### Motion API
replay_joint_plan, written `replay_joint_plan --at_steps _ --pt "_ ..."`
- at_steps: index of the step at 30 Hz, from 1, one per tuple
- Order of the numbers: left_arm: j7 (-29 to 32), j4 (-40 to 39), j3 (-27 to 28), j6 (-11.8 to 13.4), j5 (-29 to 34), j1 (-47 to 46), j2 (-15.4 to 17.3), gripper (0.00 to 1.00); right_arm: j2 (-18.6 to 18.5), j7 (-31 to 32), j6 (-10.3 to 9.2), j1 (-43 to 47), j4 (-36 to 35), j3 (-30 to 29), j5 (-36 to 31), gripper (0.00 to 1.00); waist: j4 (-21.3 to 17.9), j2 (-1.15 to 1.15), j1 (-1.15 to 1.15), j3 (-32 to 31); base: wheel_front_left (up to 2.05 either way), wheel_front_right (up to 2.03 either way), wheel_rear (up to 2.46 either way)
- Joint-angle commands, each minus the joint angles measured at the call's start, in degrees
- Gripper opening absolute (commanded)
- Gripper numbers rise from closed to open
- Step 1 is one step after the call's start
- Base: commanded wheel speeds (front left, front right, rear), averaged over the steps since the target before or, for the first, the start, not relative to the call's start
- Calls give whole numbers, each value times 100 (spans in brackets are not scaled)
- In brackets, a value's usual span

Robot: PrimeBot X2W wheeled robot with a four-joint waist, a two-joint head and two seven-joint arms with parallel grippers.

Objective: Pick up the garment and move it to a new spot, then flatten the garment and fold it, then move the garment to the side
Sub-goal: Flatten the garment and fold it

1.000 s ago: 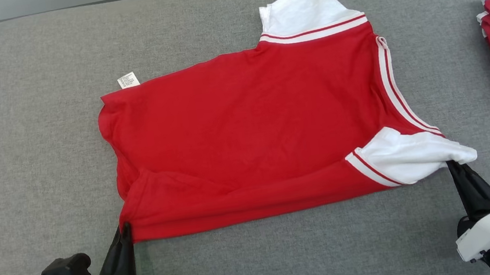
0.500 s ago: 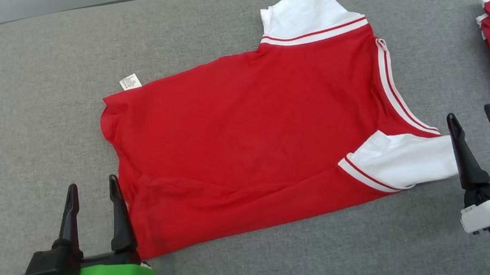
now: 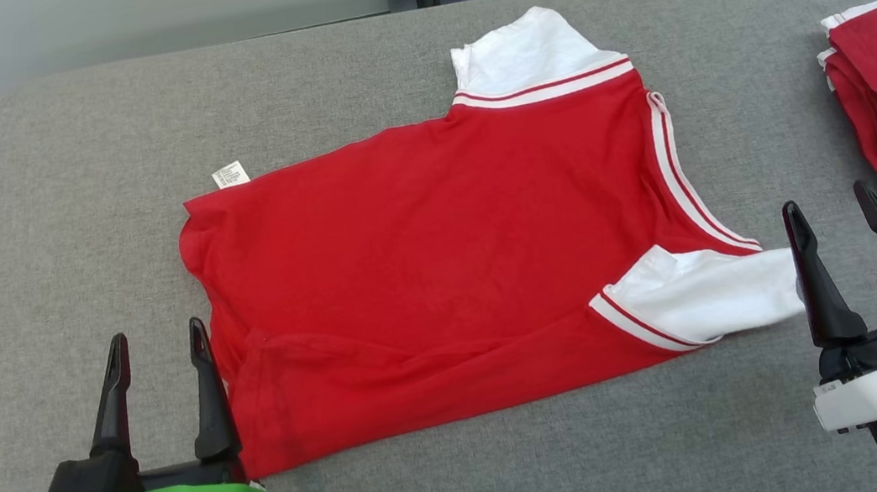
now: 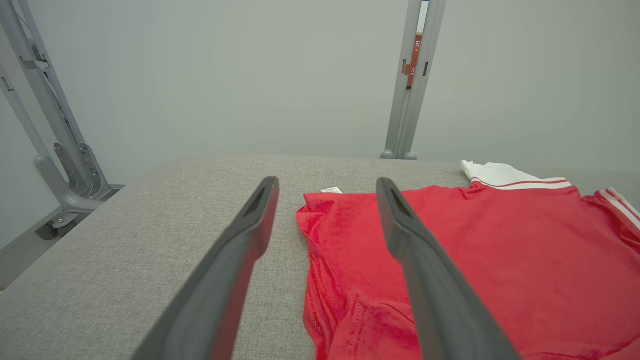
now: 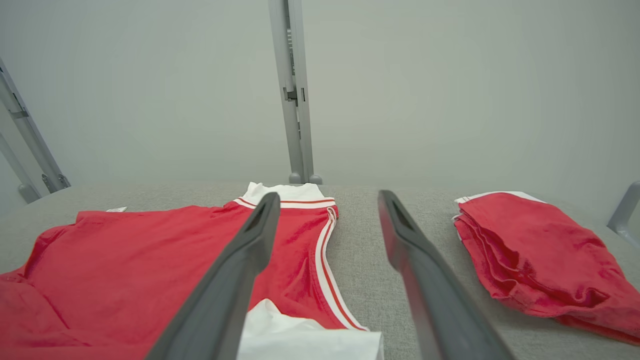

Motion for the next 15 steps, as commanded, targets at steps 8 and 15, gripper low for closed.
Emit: replay_joint_plan --at_steps 8,15 --pt "386 249 -43 -171 -100 -638 187 100 29 97 -9 35 -151 -37 43 100 2 0 0 159 0 0 0" --pt "991 1587 24 -632 -392 -2307 415 100 -2 76 -9 -306 -203 125 124 100 -160 0 0 712 0 0 0"
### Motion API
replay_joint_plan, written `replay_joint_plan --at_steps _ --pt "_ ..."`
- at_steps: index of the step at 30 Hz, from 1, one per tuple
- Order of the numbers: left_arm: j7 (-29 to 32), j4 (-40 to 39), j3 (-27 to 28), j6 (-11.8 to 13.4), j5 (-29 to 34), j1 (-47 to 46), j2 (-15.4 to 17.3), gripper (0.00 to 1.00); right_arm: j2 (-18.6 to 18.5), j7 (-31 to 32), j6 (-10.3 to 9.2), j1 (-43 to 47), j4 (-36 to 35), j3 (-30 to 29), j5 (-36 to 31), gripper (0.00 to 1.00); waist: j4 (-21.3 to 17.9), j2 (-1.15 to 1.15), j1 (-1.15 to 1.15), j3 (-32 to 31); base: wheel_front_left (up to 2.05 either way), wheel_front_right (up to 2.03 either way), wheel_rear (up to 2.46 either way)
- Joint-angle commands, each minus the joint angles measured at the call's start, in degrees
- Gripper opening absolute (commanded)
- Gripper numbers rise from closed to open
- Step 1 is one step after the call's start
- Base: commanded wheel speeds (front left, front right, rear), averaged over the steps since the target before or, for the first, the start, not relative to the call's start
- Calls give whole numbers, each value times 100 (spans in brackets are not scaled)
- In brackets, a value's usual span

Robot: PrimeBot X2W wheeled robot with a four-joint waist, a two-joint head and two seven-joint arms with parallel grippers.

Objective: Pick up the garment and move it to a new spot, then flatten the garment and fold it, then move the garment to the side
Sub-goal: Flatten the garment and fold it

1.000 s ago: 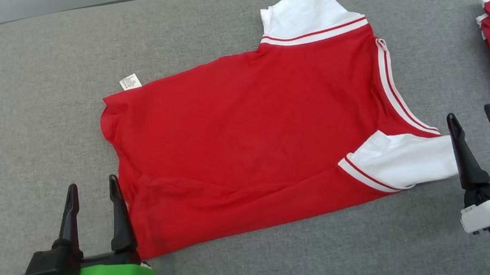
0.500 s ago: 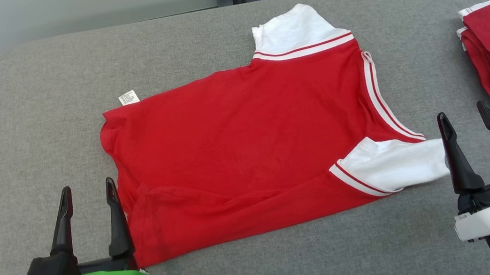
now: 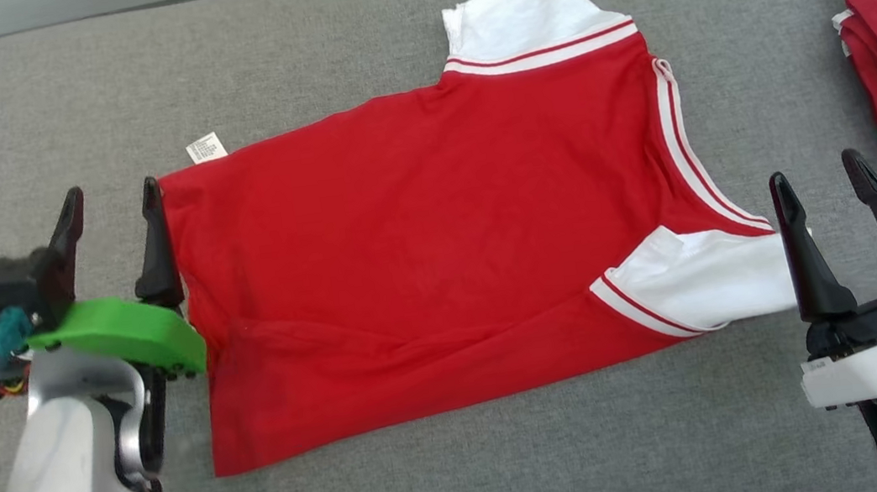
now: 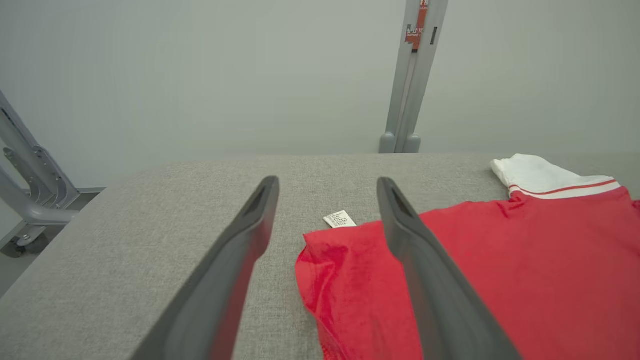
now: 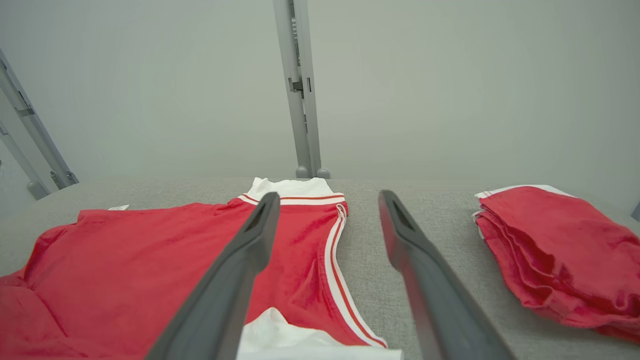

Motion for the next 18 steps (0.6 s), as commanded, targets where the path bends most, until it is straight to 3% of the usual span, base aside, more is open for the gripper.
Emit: replay_joint_plan --at_steps 1,5,14,15,16,17,18 --pt "100 275 23 -106 -76 -259 83 100 -9 -41 -9 -123 19 40 42 100 -156 0 0 315 0 0 0" --pt "455 1423 -24 -406 -231 -991 213 100 -1 -116 -9 -352 213 166 147 100 -304 0 0 542 0 0 0" --pt "840 3207 -153 -672 -400 -1935 294 100 -83 -212 -10 -696 751 198 340 100 -458 0 0 796 0 0 0" --pt "894 3351 -179 -699 -446 -2016 275 78 -117 -211 -10 -742 816 190 354 100 -459 0 0 817 0 0 0" --pt "873 3446 -197 -720 -445 -2066 272 78 -142 -217 -10 -794 857 185 385 100 -459 0 0 834 0 0 0" --pt "891 3584 -207 -737 -484 -2100 275 0 -179 -220 -10 -877 928 180 420 100 -459 0 0 851 0 0 0" --pt "900 3674 -214 -739 -508 -2134 271 0 -209 -215 -10 -944 997 175 464 100 -460 0 0 862 0 0 0"
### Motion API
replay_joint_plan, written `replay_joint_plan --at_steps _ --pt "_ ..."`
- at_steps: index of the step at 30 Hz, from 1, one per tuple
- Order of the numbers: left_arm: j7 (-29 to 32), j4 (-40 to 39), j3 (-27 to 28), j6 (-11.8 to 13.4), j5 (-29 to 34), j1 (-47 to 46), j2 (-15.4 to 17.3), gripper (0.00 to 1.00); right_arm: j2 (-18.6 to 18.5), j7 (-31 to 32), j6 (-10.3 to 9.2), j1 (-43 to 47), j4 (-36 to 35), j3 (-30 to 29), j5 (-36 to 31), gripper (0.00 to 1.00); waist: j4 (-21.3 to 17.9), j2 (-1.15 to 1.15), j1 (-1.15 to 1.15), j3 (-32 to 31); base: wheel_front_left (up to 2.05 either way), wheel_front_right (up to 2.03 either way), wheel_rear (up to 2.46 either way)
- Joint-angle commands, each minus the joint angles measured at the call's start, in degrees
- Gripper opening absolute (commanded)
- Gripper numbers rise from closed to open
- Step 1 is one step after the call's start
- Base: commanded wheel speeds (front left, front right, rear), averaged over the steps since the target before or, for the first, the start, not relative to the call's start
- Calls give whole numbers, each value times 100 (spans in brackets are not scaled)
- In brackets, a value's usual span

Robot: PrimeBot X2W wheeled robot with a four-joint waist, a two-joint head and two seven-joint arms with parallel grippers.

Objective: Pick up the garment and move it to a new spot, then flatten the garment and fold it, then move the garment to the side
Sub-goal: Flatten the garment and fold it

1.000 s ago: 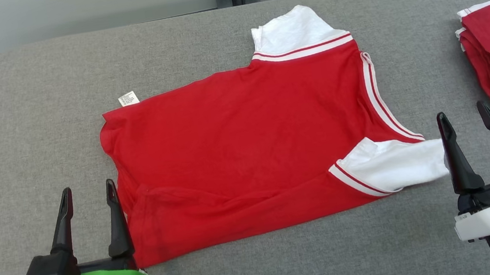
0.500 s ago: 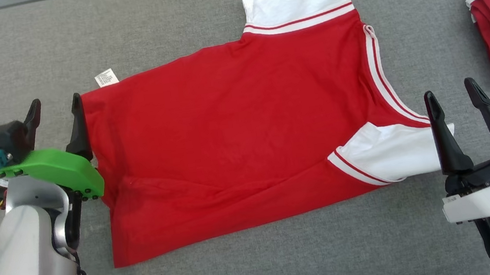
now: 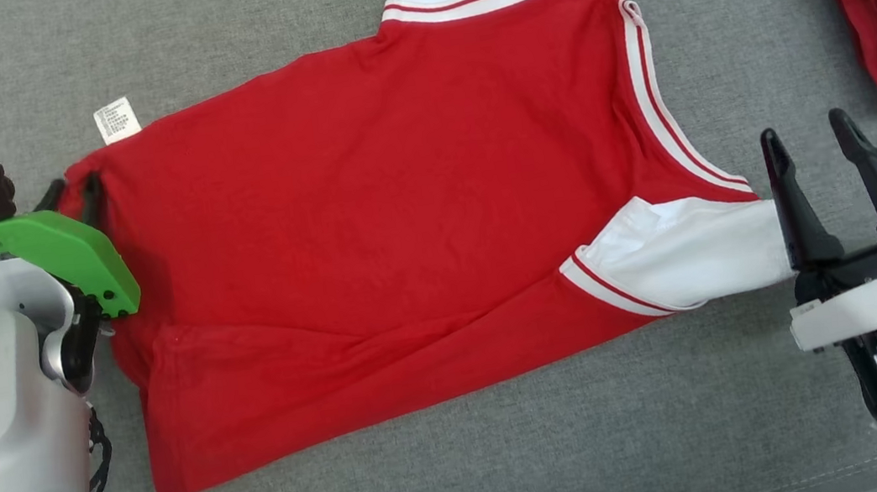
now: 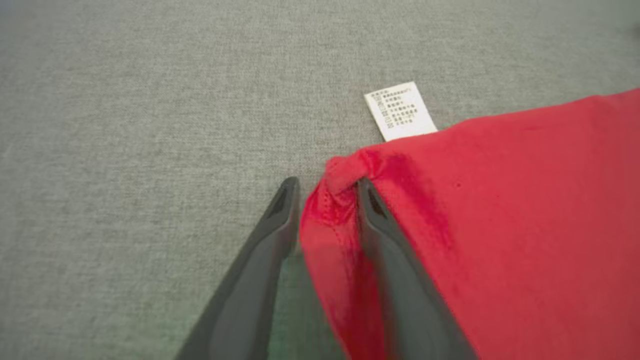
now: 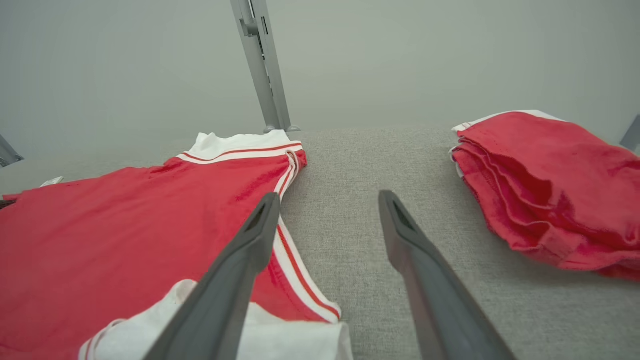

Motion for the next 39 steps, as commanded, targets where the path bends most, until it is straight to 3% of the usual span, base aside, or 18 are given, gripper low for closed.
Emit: replay_joint_plan --at_steps 1,10,24,39 --pt "12 192 -38 -21 -40 -27 16 0 -71 4 -10 -212 105 -17 100 100 -16 0 0 49 0 0 0" --pt "-482 505 -300 -84 -129 -451 -206 0 -654 341 -10 -1628 1109 329 666 100 304 0 0 280 0 0 0" --pt "-1026 299 -1107 -110 -334 -1090 -894 0 -1482 1063 -10 -4273 2935 1355 1335 100 1440 0 0 1164 0 0 0" --pt "-1342 270 -1957 -92 -883 -1325 -1067 0 -1848 2344 -10 -6183 4292 2491 1675 100 2013 0 0 1413 0 0 0"
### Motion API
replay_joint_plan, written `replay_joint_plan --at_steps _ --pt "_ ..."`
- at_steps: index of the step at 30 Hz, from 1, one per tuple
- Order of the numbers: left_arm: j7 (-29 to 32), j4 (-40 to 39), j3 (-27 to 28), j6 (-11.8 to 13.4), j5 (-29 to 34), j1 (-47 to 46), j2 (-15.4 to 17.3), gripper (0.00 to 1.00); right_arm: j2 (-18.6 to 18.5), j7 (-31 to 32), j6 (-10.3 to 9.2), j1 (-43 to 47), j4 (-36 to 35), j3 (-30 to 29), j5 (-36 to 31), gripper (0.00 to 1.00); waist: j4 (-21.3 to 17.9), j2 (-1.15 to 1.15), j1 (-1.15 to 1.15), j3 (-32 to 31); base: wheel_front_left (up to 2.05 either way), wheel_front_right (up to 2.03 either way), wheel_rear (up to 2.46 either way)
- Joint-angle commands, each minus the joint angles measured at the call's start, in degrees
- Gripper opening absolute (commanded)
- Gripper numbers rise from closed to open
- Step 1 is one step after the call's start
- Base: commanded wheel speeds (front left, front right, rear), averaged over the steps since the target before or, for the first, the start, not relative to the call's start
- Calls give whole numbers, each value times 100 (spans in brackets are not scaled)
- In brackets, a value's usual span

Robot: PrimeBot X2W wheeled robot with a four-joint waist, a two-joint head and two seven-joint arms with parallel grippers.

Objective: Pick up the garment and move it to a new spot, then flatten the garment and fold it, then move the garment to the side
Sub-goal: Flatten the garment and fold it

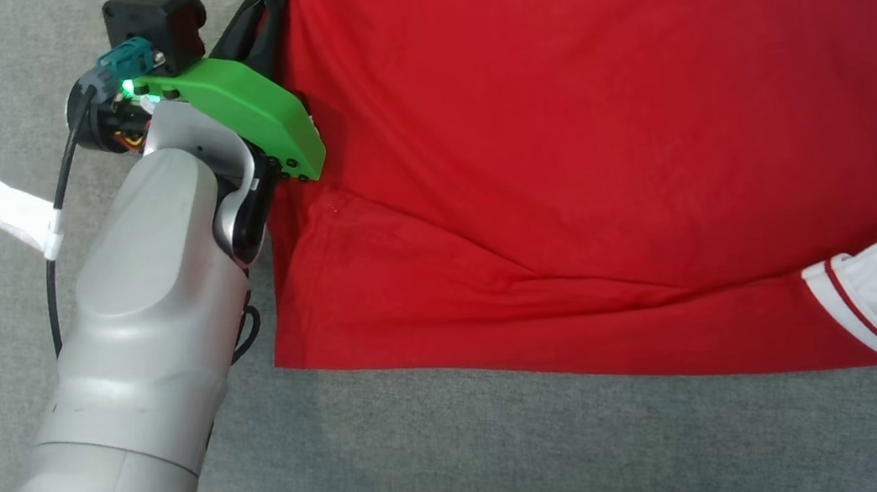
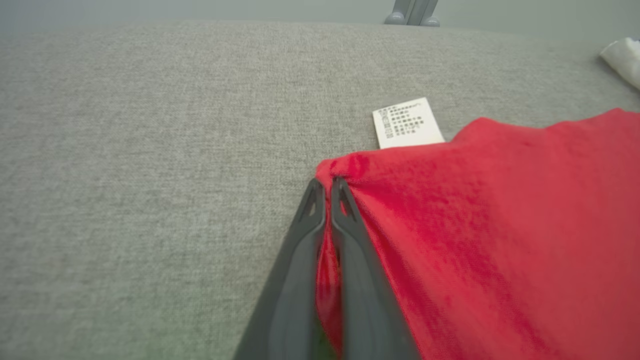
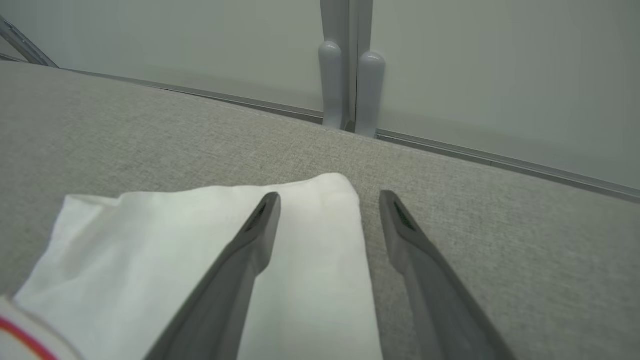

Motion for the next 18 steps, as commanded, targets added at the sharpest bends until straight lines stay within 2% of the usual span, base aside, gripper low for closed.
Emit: replay_joint_plan --at_steps 1,4,5,6,7,8,11,18 --pt "29 136 -91 16 -77 102 51 0 -30 121 -10 -152 115 72 53 100 117 0 0 86 0 0 0" --pt "-1 130 -225 16 -168 77 70 0 -21 384 -10 -293 366 210 159 100 135 0 0 89 0 0 0" --pt "-18 135 -269 16 -197 73 96 0 -16 456 -10 -313 429 269 197 54 134 0 0 84 0 0 0" --pt "-29 131 -302 16 -242 79 107 0 -26 486 -10 -329 467 314 213 45 129 0 0 78 0 0 0" --pt "-51 124 -338 16 -285 81 129 0 -39 504 -10 -348 497 359 258 3 117 0 0 67 0 0 0" --pt "-76 131 -365 15 -317 83 153 0 -45 523 -10 -340 518 389 310 0 102 0 0 52 0 0 0" --pt "-226 140 -389 16 -411 122 249 0 -104 202 -10 -255 410 442 472 0 14 0 0 -39 0 0 0" --pt "-492 132 -268 15 -507 213 566 0 -259 -982 -10 367 -291 552 903 0 -343 0 0 -401 0 0 0"
